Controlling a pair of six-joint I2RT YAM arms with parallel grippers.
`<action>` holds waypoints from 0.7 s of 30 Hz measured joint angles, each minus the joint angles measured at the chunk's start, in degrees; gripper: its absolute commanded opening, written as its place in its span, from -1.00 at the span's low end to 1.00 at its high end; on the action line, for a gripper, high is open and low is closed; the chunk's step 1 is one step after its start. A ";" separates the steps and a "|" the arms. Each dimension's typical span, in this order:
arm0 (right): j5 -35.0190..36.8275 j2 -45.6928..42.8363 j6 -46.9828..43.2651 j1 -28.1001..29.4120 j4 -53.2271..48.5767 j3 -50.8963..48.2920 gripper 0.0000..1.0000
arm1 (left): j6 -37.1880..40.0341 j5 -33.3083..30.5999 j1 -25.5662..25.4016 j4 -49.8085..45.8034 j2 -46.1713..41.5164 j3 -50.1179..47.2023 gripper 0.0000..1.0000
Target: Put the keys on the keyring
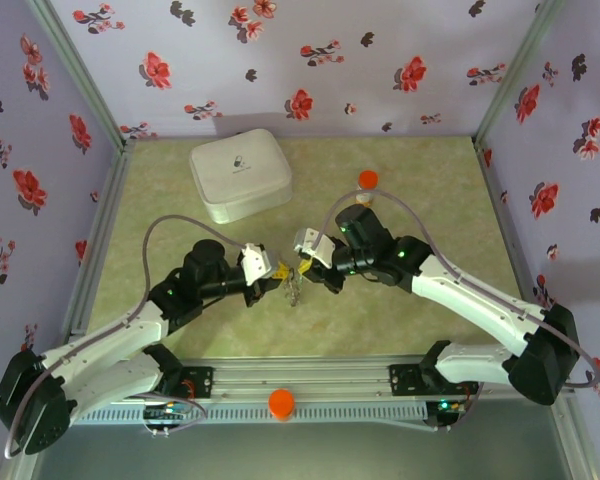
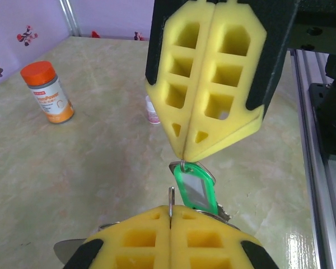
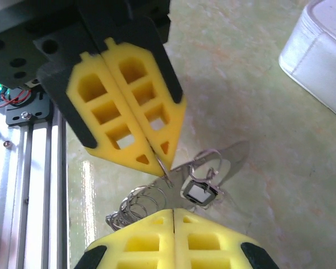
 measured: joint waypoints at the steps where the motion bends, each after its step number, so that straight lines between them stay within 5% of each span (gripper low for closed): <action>1: -0.37 0.00 -0.04 0.15 0.00 0.00 -1.00 | -0.09 0.02 0.00 0.13 0.11 0.00 -1.00; 21: -1.86 0.85 -0.39 0.74 1.27 0.00 -1.00 | -0.85 1.70 -0.33 0.74 1.36 0.02 -1.00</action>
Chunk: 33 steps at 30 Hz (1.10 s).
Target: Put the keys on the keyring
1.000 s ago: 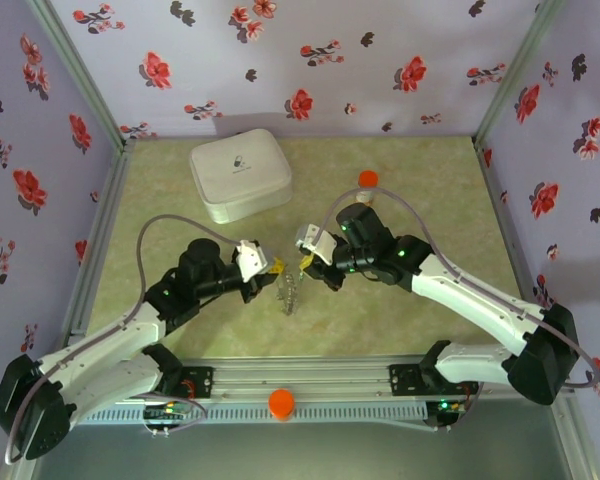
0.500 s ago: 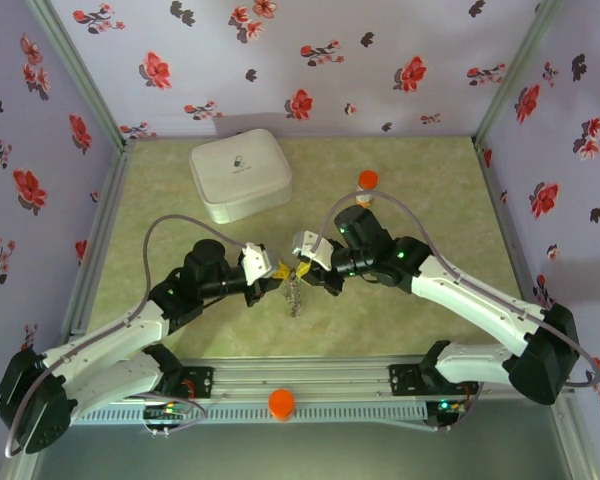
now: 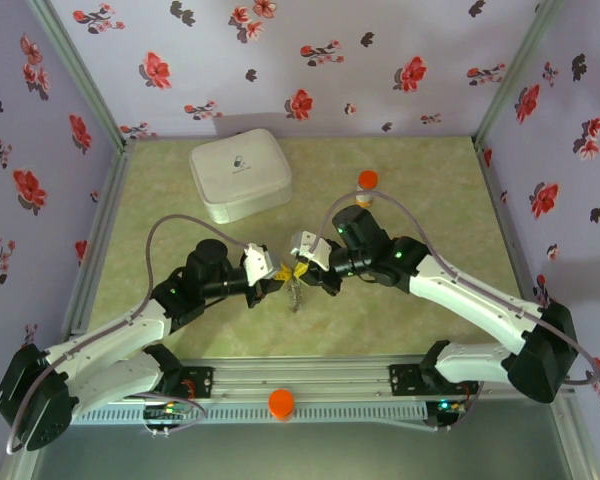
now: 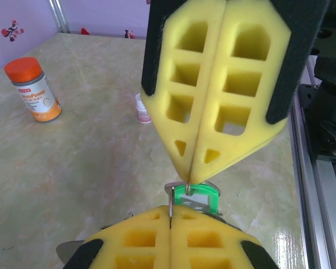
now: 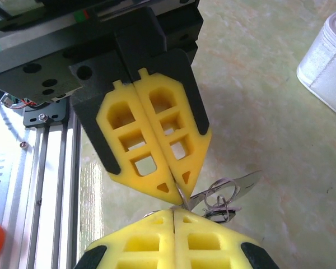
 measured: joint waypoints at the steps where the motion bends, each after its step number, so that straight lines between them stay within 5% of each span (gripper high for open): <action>1: 0.35 0.11 0.07 0.07 0.04 0.00 -1.00 | 0.00 0.04 -0.04 -0.02 0.00 0.00 -1.00; 33: 6.84 0.15 9.38 0.98 -0.46 -0.02 -1.00 | 12.98 -4.66 -2.67 -0.22 -0.61 0.00 -1.00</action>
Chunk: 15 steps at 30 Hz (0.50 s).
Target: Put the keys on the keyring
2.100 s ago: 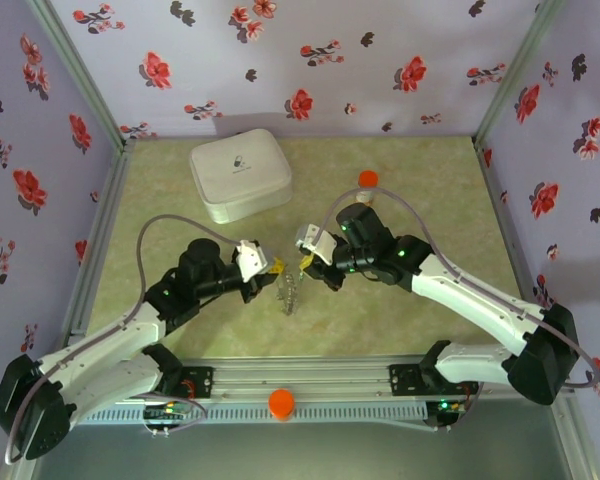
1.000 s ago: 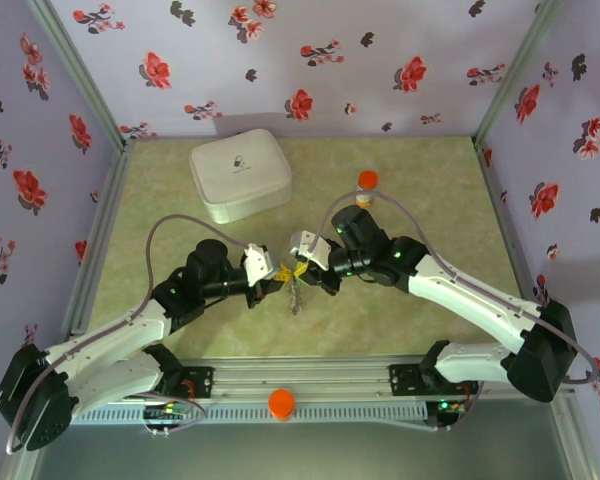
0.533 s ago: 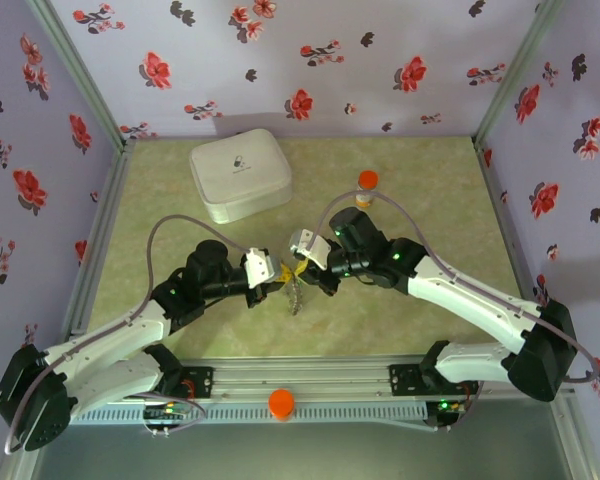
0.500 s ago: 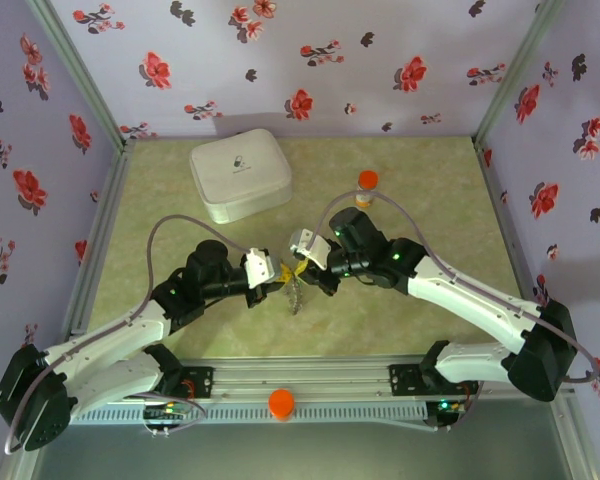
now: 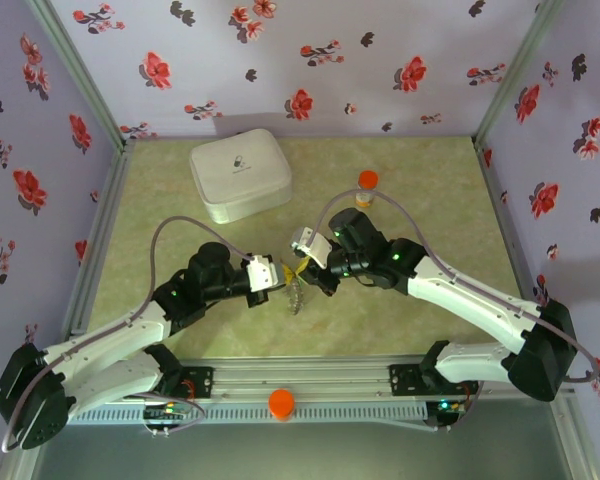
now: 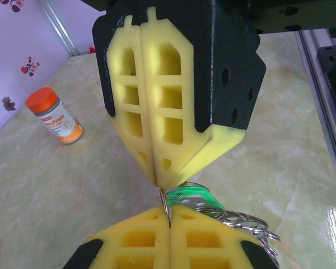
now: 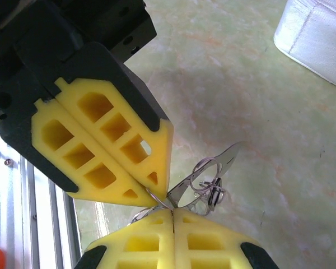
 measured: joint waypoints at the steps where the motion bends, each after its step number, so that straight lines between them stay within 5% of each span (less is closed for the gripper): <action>1: 0.13 0.00 0.17 0.00 -0.02 0.02 -1.00 | 0.22 -0.20 -0.02 0.00 -0.11 0.00 -1.00; 15: 0.44 -0.13 3.34 0.00 -0.61 0.17 -1.00 | 3.19 -1.31 -0.59 -0.33 -1.79 -0.02 -1.00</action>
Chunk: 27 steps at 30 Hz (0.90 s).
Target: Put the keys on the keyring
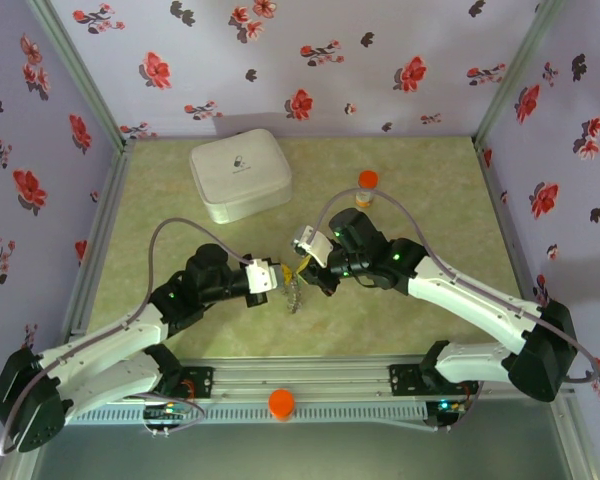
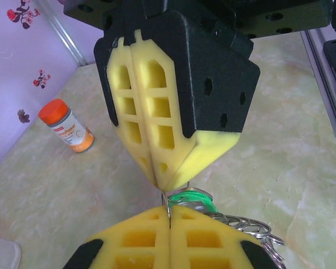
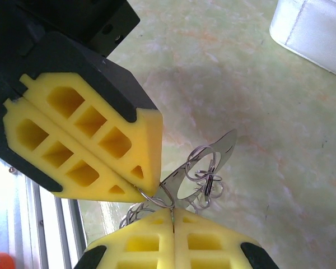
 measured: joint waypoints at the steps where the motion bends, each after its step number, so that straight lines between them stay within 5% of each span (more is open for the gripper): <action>1: -0.04 0.00 0.31 -0.02 0.00 0.00 -1.00 | 0.15 -0.15 -0.07 0.02 -0.04 0.00 -1.00; 17: -3.13 -3.26 1.14 -2.38 -0.20 -1.25 -1.00 | 1.42 -5.68 -2.34 2.95 -0.76 -1.09 -1.00; 27: 6.67 -9.35 -12.02 0.85 5.79 -5.68 -1.00 | -19.32 -14.75 -2.67 6.93 -0.90 -1.86 -1.00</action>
